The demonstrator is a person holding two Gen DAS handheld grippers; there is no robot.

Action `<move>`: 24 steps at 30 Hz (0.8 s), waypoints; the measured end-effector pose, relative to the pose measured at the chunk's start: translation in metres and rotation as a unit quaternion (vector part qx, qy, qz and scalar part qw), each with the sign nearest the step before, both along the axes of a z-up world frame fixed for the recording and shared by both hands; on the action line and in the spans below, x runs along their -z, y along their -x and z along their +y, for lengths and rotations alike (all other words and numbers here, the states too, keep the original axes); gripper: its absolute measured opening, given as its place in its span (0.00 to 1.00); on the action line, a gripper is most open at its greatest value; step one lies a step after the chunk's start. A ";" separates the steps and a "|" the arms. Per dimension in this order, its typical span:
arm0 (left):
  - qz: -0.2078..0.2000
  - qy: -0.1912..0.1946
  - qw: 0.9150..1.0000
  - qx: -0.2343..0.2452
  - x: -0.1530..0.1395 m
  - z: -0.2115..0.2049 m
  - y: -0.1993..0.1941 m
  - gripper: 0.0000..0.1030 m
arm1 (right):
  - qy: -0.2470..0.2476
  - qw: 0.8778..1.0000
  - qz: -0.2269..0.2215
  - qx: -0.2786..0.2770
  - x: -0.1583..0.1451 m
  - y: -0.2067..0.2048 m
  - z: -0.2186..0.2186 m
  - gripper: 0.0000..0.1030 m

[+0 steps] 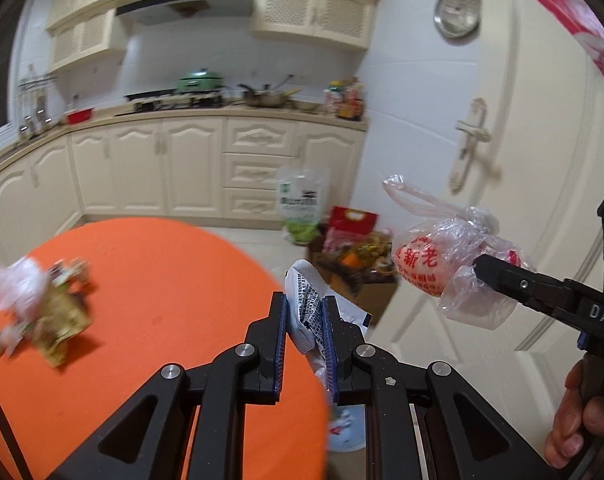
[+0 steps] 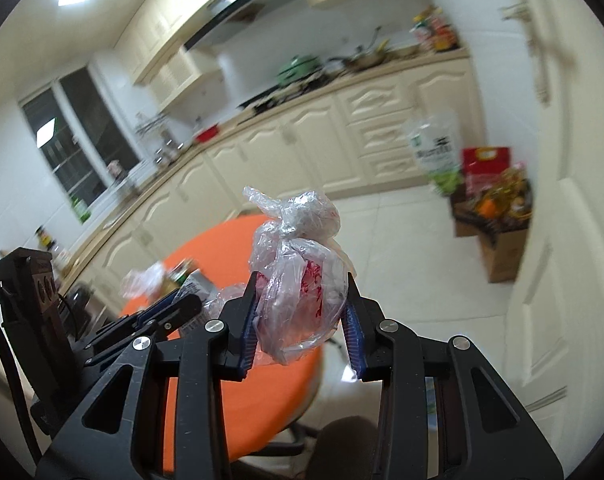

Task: Collect trash
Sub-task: 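Open both tools over the blue bin to drop wrapper and bag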

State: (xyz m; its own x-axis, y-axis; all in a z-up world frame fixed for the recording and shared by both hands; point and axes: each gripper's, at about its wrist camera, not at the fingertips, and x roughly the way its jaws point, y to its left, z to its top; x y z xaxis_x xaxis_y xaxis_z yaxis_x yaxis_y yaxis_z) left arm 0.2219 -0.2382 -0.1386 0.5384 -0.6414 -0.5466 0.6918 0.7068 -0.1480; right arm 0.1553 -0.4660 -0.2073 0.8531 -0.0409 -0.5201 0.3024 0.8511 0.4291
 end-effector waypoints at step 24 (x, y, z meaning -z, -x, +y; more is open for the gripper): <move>0.145 -0.221 0.958 0.109 0.172 -0.254 -0.075 0.41 | -0.171 0.958 0.200 0.114 0.249 0.007 -0.159 0.48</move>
